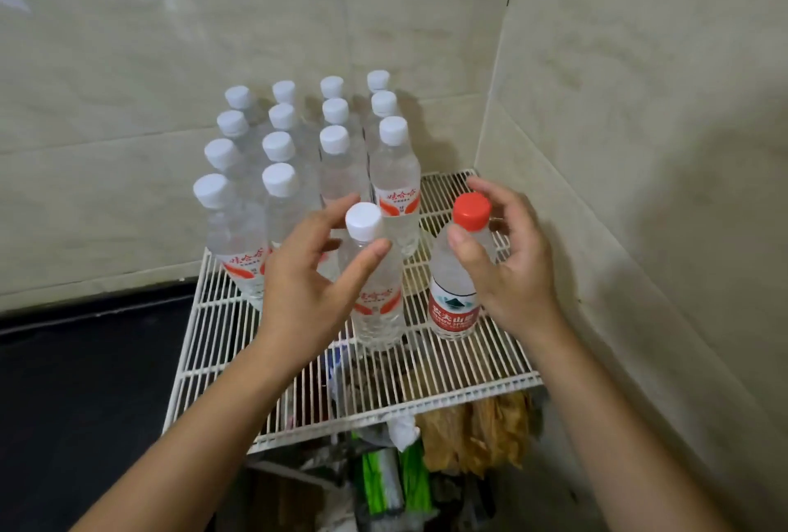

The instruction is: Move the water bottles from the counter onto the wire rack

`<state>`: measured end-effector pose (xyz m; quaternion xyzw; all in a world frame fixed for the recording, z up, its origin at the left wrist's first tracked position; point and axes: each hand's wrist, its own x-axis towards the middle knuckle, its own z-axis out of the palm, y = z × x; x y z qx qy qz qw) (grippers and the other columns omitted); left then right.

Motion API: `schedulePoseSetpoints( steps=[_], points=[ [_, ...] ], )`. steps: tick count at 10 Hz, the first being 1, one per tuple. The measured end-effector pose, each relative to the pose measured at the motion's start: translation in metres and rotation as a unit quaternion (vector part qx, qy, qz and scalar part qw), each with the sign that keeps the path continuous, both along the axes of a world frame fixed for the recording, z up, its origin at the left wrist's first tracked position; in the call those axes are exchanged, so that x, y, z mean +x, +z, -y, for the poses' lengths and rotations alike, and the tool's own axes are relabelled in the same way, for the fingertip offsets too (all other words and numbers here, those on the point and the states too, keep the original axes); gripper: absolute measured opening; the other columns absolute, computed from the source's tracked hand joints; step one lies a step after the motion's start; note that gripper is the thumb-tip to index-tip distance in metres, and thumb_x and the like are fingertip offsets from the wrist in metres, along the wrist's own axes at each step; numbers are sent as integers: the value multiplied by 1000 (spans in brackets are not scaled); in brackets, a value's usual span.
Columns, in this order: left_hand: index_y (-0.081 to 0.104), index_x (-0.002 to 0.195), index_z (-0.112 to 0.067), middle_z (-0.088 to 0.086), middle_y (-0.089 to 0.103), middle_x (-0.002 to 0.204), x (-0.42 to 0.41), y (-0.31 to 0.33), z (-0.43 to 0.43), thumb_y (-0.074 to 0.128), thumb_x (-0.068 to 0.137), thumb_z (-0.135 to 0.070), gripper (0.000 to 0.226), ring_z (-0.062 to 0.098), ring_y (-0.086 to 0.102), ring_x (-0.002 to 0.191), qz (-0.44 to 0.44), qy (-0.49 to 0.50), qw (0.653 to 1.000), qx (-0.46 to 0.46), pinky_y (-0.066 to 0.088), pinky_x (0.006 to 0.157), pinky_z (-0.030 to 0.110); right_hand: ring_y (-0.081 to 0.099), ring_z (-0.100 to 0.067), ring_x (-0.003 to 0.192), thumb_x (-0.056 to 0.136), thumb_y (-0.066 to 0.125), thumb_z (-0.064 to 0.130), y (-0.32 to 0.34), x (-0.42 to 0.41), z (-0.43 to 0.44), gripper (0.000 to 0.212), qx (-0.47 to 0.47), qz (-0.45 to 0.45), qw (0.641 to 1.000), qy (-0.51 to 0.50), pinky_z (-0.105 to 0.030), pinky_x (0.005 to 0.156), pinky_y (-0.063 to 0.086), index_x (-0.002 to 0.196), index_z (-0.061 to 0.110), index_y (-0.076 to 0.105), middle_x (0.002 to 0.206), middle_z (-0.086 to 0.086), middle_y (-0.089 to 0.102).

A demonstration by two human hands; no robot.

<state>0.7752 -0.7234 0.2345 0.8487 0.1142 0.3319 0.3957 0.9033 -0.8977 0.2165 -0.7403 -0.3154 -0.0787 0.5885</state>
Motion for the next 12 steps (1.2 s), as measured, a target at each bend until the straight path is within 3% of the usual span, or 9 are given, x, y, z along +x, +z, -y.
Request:
schedulePoseSetpoints(
  steps=[1, 2, 4, 7, 8, 9, 10, 11, 12],
  points=[
    [61, 131, -30, -25, 64, 109, 1, 24, -12, 73, 85, -41, 49, -3, 64, 91, -33, -26, 998, 38, 55, 77, 21, 59, 0, 103, 84, 70, 57, 22, 1, 2, 46, -114, 53, 992, -18, -17, 89, 46, 122, 33, 63, 109, 18, 62],
    [68, 125, -25, -25, 65, 101, 2, 44, -24, 71, 80, -46, 50, -11, 59, 83, -80, -93, 986, 110, 51, 72, 15, 56, -4, 87, 87, 71, 54, 40, 3, 4, 38, -177, 97, 979, -40, -23, 80, 47, 115, 28, 71, 98, 12, 64],
    [76, 110, -15, -25, 63, 81, 24, 72, -37, 85, 78, -31, 37, -19, 57, 72, -88, -75, 983, 142, 39, 66, 2, 69, -12, 102, 85, 76, 47, 79, 23, -4, 40, -219, 53, 974, 5, -37, 99, 54, 121, 30, 70, 112, 4, 75],
    [73, 120, -13, 3, 76, 109, 50, 75, -63, 84, 80, -30, 44, 8, 62, 89, -128, -25, 972, 197, 45, 79, 21, 66, -10, 90, 86, 78, 37, 78, 43, -65, 34, -213, 36, 975, 58, -32, 89, 54, 115, 31, 61, 103, 5, 73],
    [73, 122, -14, 3, 77, 107, 52, 67, -69, 84, 80, -33, 47, 7, 61, 87, -136, -1, 968, 211, 40, 72, 15, 66, -11, 89, 88, 77, 34, 67, 42, -78, 30, -198, 32, 978, 56, -31, 87, 53, 112, 28, 61, 99, 8, 71],
    [71, 124, -16, 3, 76, 102, 49, 60, -69, 82, 81, -39, 49, 7, 58, 83, -125, 12, 967, 222, 37, 66, 13, 66, -12, 96, 91, 74, 31, 60, 37, -77, 26, -178, 27, 982, 59, -27, 89, 51, 111, 21, 62, 103, 6, 70],
    [70, 126, -17, 5, 75, 101, 47, 54, -66, 80, 83, -40, 49, 10, 58, 84, -110, 8, 963, 245, 38, 74, 23, 65, -13, 97, 92, 72, 33, 57, 31, -72, 27, -180, 37, 982, 54, -32, 91, 54, 113, 20, 61, 106, 5, 70],
    [69, 125, -14, 8, 74, 113, 45, 52, -68, 78, 85, -41, 50, 26, 63, 105, -96, 25, 947, 305, 46, 84, 33, 65, -12, 100, 92, 72, 39, 61, 26, -65, 35, -198, 50, 977, 58, -34, 94, 54, 119, 21, 60, 110, 7, 68],
    [69, 121, -9, 11, 68, 121, 29, 44, -57, 75, 87, -38, 45, 33, 60, 113, 6, 88, 933, 348, 49, 91, 45, 57, -14, 122, 91, 65, 55, 71, 20, -52, 55, -234, 89, 967, 47, -35, 103, 47, 136, 24, 53, 136, 4, 60]
  ],
)
